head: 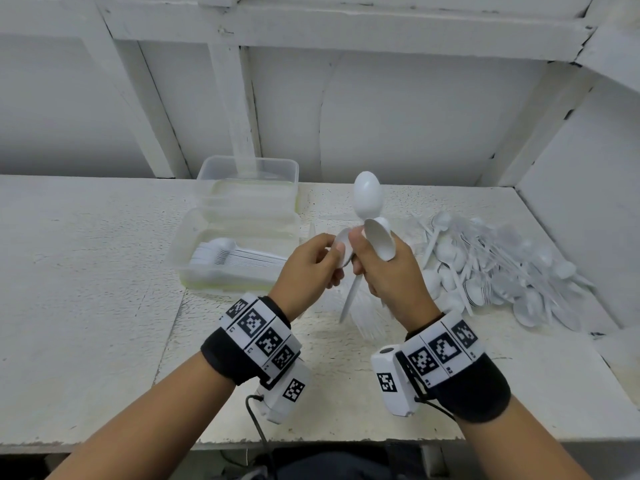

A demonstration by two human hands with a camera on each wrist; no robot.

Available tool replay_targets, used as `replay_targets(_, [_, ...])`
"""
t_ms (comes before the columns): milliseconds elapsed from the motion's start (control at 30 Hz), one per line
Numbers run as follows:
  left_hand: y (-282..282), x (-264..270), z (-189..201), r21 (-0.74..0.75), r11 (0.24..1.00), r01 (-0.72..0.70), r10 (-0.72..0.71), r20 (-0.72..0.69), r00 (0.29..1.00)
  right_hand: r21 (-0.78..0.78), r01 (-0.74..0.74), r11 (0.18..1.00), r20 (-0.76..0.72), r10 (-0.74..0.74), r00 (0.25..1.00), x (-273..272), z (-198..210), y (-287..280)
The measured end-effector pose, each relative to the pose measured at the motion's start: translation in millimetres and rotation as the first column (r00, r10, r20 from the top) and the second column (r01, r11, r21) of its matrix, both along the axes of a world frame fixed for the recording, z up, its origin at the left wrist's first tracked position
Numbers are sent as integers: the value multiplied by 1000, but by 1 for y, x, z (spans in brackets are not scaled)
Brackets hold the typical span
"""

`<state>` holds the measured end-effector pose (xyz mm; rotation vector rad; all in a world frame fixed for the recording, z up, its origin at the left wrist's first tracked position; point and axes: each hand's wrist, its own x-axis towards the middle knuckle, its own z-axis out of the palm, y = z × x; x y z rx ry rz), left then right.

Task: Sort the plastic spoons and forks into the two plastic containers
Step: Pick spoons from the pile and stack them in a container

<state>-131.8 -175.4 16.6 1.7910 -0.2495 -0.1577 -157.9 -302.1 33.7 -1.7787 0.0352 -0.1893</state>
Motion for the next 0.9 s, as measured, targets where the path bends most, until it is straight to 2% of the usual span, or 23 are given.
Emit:
replay_targets(100, [-2,-4,1,-30,999,-24,22,-78,997,-73,8,997,26,-6,1000,1,-5,-4])
replay_targets(167, [-2,-4,4,-139,990,-19,-13,-219,976,-75,5,997,24,-3,1000,2,-6,-7])
replay_targets(233, [0,-3,5,-274,962,-3,-111,-399,910,-96,-3,995,23,5,1000,4,-6,-9])
replay_targets(300, [2,-1,4,-365,931,-2,-200,-516,833,-128,-9,992,18,12,1000,3,-5,-11])
replay_targets(367, [5,2,3,-408,910,-80,-184,-569,802,-169,-29,985,-1,29,1000,1,-5,-13])
replay_targets(467, [8,5,-1,-417,884,-212,-66,-560,826,-271,-91,958,-76,73,994,-8,-7,-14])
replay_targets(567, [9,8,-1,-414,871,-263,2,-532,847,-404,-98,910,-92,66,994,-14,-11,-11])
replay_targets(667, [7,6,4,-440,861,-254,1,-499,867,-537,-83,839,-84,44,995,-17,-13,-7])
replay_targets(800, [0,2,8,-434,899,-62,-84,-308,948,-694,-130,708,-100,84,991,-19,-13,4])
replay_targets(900, [0,2,11,-394,909,-136,-23,-372,928,-703,-170,691,-135,106,985,-21,-12,10])
